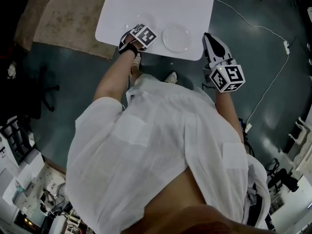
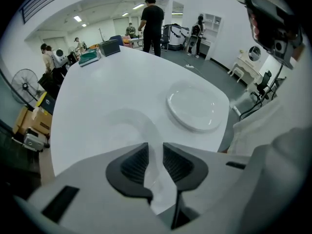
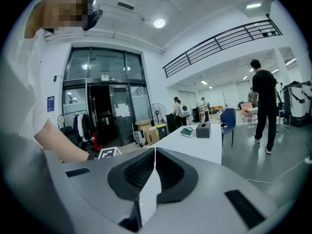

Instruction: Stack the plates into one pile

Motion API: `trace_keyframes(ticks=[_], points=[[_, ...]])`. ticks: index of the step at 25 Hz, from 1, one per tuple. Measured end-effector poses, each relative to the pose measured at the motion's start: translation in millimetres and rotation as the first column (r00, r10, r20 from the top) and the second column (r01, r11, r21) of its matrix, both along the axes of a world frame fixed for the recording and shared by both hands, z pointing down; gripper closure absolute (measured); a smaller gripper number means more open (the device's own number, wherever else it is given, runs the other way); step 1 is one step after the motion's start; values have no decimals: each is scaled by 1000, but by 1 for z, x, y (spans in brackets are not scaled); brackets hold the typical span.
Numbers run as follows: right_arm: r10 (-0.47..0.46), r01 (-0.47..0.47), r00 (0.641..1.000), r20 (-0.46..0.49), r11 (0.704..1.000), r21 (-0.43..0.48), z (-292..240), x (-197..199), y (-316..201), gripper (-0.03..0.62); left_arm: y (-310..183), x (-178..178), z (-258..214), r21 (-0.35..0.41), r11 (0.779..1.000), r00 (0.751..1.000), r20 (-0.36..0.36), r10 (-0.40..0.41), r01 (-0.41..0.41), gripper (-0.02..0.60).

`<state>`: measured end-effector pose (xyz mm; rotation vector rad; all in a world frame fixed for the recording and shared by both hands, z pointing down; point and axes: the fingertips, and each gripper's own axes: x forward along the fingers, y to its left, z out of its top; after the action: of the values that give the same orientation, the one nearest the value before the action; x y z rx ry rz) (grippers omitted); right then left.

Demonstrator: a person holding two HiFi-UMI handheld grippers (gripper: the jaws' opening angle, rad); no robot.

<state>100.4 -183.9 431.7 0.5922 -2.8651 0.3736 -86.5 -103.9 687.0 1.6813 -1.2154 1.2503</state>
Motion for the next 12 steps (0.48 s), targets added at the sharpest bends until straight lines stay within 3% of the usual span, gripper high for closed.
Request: trace_keyframes(ticks=[8, 12], points=[[-5, 5, 1000, 12, 1000, -5, 0, 2, 3, 565, -11, 38, -20, 46, 997, 997, -58, -54, 56, 497], [-7, 7, 1000, 17, 1000, -5, 0, 6, 4, 565, -15, 59, -27, 62, 997, 998, -48, -31, 34, 503]])
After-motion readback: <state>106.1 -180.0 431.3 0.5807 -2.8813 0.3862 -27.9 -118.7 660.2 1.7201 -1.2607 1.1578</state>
